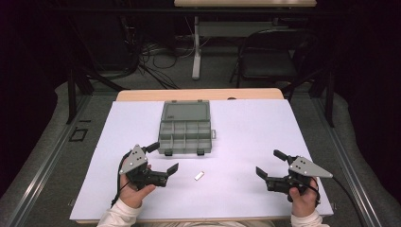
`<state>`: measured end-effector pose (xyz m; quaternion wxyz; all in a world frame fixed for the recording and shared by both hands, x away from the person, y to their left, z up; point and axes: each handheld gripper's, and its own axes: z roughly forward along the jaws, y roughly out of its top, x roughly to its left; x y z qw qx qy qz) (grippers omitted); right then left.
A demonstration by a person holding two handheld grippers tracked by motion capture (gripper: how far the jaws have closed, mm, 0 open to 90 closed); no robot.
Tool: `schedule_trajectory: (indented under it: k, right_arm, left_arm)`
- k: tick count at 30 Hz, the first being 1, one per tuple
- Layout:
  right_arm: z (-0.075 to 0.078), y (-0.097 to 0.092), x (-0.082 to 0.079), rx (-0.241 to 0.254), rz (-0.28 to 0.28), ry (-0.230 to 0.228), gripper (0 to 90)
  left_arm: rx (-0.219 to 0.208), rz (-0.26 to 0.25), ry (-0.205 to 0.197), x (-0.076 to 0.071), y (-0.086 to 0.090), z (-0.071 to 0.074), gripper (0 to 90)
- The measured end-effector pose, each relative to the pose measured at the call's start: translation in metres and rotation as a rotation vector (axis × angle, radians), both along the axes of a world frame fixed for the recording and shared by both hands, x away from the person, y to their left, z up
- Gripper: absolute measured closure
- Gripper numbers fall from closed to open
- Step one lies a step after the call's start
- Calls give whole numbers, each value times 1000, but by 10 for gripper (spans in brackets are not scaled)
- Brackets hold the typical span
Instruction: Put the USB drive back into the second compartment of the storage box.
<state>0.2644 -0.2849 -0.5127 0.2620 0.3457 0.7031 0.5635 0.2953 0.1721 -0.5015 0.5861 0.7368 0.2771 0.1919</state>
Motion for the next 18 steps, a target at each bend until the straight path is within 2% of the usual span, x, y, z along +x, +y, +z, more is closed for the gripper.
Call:
schedule_trajectory:
  k: [10, 15, 18]
  right_arm:
    - [0, -1, 4, 5, -19, 8, 89]
    - [1, -1, 7, 18, -23, 14, 89]
    - [2, -1, 9, 12, -24, 15, 89]
  left_arm:
    - [-35, 10, 18, 6, -4, 4, 65]
    - [-23, -13, 39, 8, -25, 8, 66]
    - [6, -21, 40, 7, -34, 9, 80]
